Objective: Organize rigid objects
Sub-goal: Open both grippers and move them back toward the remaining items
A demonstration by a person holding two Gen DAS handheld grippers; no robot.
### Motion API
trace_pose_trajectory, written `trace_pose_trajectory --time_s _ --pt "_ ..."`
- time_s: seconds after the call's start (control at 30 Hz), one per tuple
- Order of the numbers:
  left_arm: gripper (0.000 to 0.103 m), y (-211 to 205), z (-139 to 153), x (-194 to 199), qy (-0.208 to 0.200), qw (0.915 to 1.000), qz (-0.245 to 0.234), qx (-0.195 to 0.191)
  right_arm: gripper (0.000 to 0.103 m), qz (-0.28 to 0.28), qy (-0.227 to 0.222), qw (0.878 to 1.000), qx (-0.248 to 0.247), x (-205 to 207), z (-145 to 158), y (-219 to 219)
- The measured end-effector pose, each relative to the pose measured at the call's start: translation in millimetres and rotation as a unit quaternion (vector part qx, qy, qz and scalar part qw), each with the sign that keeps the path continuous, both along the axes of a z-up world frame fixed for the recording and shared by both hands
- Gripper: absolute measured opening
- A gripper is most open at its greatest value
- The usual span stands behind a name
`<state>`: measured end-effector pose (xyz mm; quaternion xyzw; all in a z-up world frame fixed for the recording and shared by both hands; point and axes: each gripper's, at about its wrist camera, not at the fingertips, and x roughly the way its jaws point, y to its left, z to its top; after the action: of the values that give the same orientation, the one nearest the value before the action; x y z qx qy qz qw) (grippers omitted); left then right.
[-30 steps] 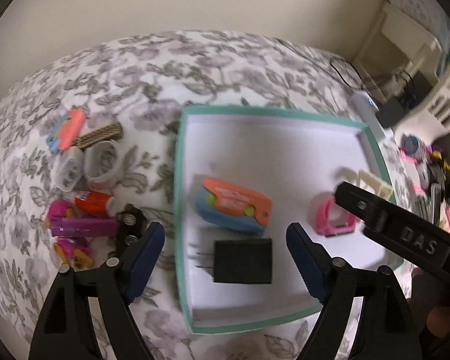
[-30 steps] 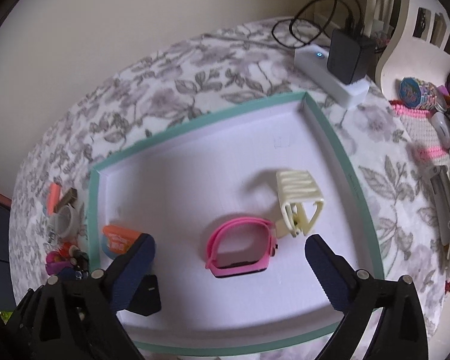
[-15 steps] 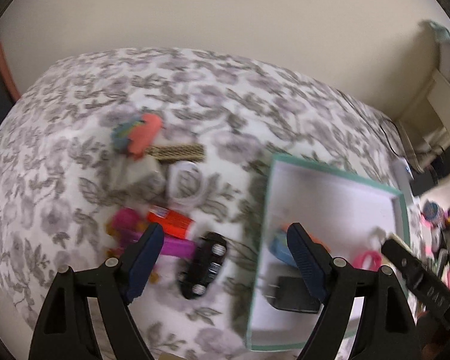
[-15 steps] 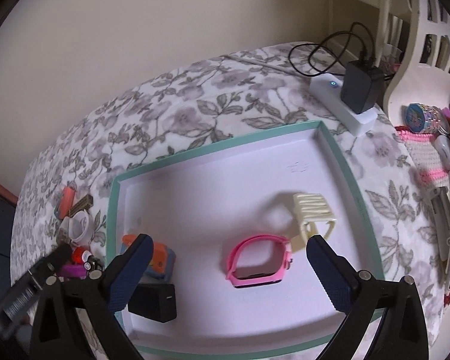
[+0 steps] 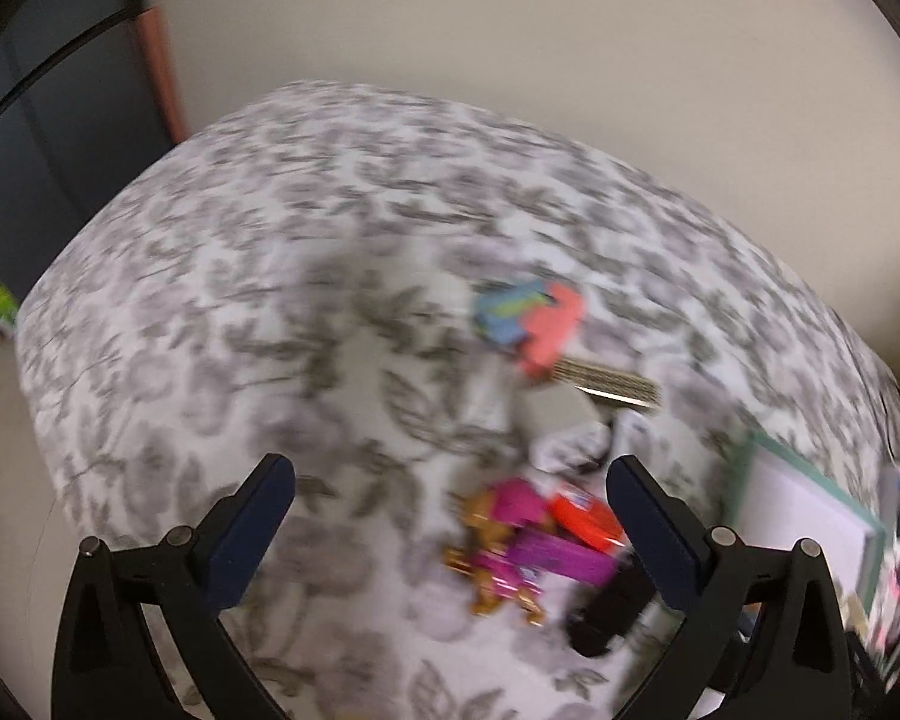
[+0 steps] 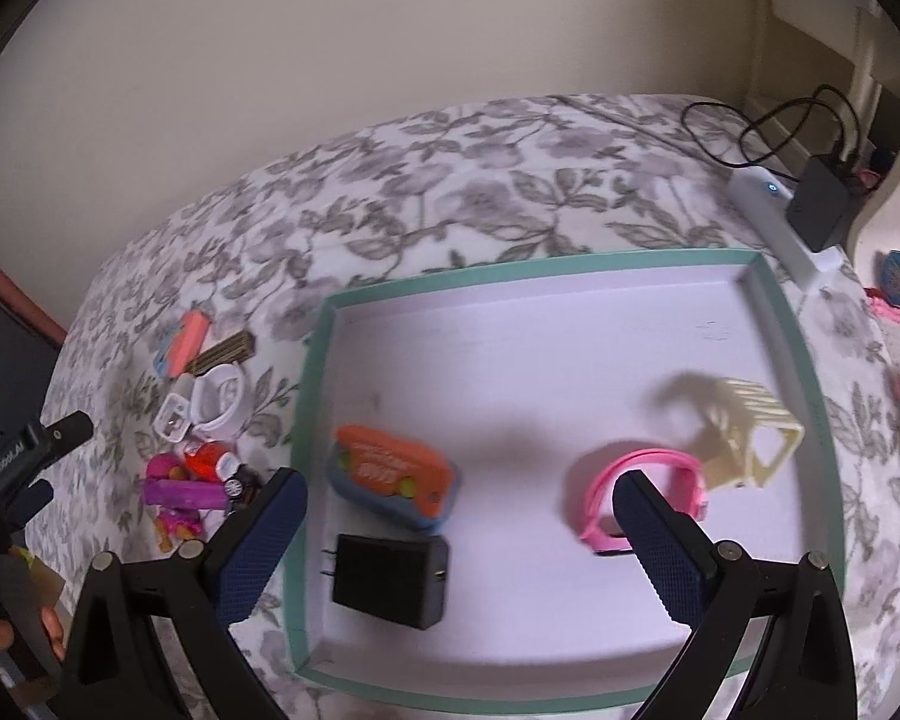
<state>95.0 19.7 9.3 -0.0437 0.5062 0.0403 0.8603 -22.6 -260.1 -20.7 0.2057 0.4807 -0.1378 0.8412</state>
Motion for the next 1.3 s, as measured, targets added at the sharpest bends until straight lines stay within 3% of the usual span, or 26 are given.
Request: trace_pose_trajectory --time_s 0.23,0.53,0.8,1.1,1.3 --pt "0.103 34 -1 3 -0.004 0.9986 0.052 -0.010 0.103 0.041 -0.012 0.999 0.007 11 0 28" --pt "0.103 44 -7 9 0.001 0.9984 0.051 -0.024 0.103 0.084 -0.010 0.996 0.015 30 -7 61" --pt "0.103 42 -25 13 0.040 0.9972 0.035 -0.053 0.102 0.110 -0.001 0.994 0.017 47 -16 87" --pt "0.103 23 -40 16 0.084 0.9941 -0.009 -0.068 0.076 0.126 0.018 0.991 0.042 57 -30 106" --pt "0.103 11 -50 17 0.108 0.9910 -0.032 -0.072 0.069 0.114 0.018 0.993 0.036 58 -30 105"
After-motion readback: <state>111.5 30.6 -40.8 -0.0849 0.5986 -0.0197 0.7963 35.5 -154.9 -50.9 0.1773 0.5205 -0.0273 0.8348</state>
